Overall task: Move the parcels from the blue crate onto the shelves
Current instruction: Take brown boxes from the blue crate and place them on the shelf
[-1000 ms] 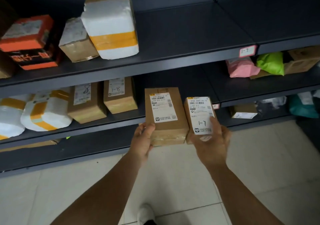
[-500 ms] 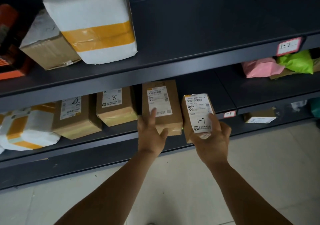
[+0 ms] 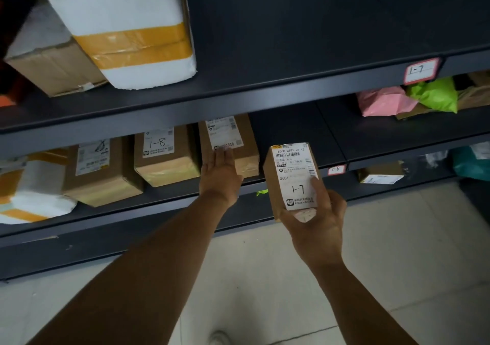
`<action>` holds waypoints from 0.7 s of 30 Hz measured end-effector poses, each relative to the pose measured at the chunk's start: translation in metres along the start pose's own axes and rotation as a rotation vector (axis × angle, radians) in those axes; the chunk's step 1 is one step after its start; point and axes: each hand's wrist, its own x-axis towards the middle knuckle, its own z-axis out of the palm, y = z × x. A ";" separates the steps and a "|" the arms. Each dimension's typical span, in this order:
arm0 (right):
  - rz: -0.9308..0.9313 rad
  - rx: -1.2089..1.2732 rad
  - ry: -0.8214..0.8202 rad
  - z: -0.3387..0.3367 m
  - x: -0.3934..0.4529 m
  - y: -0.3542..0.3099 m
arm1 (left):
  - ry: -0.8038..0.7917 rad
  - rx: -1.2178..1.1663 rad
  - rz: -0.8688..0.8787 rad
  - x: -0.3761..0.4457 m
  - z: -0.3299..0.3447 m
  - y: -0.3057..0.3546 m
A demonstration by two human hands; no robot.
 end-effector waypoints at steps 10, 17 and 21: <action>-0.077 0.031 0.008 -0.068 -0.048 -0.066 | 0.087 -0.832 0.221 -0.157 -0.045 0.068; -0.198 0.052 0.021 -0.108 -0.047 -0.137 | 0.318 -1.020 0.316 -0.178 -0.114 0.088; -0.260 0.066 0.028 -0.113 -0.023 -0.180 | 0.404 -0.922 0.361 -0.163 -0.163 0.089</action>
